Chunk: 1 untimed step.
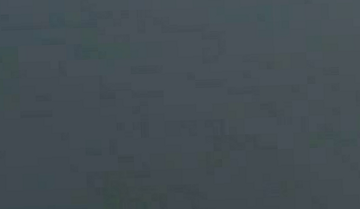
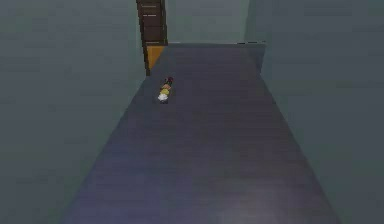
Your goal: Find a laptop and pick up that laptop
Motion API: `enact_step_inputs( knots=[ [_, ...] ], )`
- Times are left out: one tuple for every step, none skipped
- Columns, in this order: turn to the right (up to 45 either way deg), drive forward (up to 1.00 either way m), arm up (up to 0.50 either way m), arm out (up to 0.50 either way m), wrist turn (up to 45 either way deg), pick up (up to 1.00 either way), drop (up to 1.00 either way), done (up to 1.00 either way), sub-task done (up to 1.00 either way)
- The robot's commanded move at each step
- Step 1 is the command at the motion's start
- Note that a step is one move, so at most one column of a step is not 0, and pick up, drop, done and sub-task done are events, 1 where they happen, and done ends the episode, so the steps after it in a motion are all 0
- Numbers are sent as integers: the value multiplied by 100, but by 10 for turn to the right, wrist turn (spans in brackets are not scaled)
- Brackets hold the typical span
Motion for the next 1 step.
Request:
enact_step_inputs(
  knots=[
    [0,10,0,0,0,0,0,0,0]
  ],
)
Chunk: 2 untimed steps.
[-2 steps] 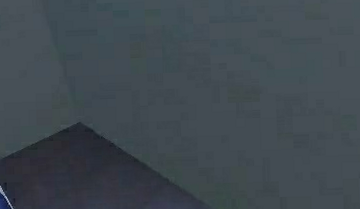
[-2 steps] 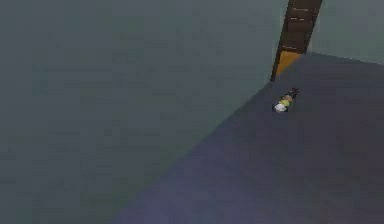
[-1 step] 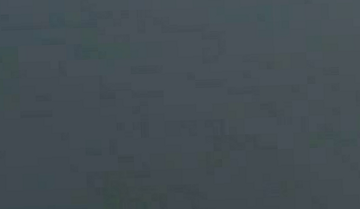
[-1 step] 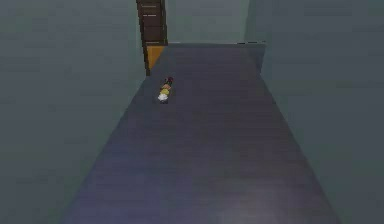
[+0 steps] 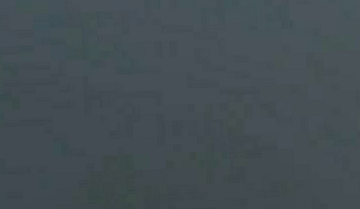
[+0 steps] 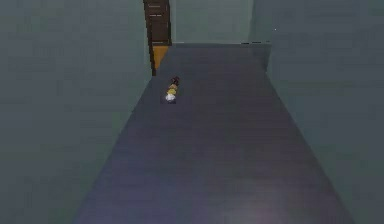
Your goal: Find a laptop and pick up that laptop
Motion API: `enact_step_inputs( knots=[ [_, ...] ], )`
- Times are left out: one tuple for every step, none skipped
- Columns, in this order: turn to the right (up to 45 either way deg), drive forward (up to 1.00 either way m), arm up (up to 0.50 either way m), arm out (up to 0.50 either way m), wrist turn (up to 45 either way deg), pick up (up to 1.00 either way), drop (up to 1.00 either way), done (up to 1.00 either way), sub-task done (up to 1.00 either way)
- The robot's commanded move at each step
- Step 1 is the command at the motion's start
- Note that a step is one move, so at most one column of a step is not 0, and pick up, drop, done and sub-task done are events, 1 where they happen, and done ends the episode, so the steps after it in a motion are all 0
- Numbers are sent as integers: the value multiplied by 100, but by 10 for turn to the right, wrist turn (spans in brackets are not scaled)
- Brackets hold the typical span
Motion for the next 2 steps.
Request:
enact_step_inputs(
  knots=[
    [450,0,0,0,0,0,0,0,0],
    [450,0,0,0,0,0,0,0,0]
  ],
)
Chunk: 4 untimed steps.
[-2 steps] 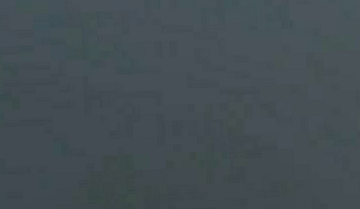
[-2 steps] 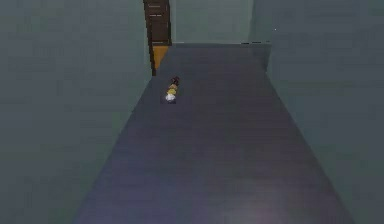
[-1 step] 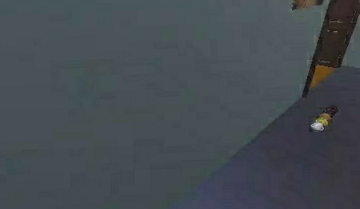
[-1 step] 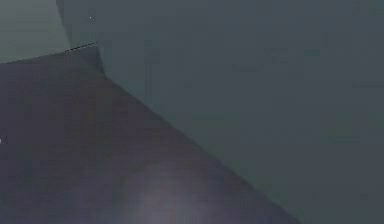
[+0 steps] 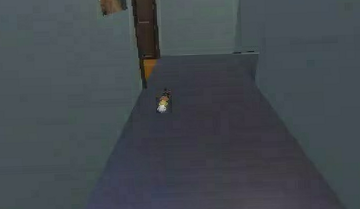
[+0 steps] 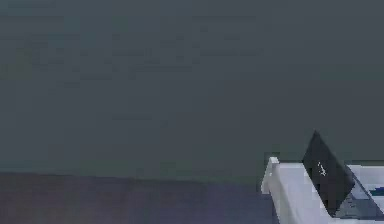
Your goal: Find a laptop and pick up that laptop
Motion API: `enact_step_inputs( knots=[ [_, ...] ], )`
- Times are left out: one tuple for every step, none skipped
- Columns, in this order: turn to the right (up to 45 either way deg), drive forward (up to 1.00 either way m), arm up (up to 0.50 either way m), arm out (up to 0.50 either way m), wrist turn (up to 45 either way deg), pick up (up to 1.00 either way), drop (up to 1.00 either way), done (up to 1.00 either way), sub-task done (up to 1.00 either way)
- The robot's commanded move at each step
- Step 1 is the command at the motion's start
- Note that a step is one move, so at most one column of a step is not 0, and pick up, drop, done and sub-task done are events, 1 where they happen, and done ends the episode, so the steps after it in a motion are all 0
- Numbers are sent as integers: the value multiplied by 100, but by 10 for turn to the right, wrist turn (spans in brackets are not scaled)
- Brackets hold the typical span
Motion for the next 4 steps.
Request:
enact_step_inputs(
  knots=[
    [420,0,0,0,0,0,0,0,0],
    [450,0,0,0,0,0,0,0,0],
    [300,0,0,0,0,0,0,0,0],
    [0,30,0,0,0,0,0,0,0]
  ],
)
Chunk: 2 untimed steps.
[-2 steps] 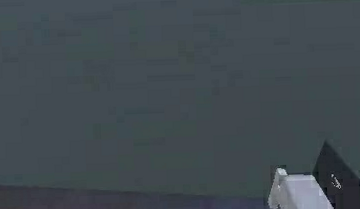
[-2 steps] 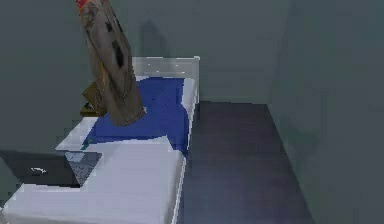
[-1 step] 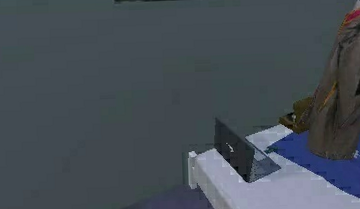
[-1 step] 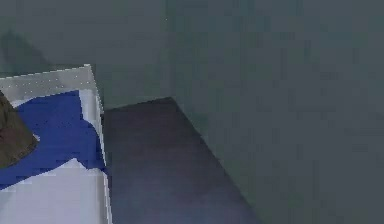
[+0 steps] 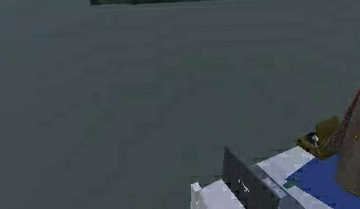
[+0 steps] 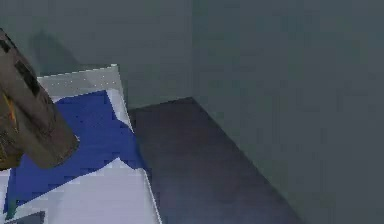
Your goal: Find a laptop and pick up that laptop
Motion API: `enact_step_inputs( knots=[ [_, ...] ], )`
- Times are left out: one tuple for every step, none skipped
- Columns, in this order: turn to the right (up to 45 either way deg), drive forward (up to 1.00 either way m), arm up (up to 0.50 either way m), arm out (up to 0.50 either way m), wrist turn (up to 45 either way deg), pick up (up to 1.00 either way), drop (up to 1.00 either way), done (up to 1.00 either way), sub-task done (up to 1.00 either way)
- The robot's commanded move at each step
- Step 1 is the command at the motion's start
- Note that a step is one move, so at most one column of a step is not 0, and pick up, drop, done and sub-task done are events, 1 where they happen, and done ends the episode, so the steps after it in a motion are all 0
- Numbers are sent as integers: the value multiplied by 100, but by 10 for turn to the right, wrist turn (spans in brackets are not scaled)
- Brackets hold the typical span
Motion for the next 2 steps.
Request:
enact_step_inputs(
  knots=[
    [-450,0,0,0,0,0,0,0,0],
    [-150,0,0,0,0,0,0,0,0]
  ],
)
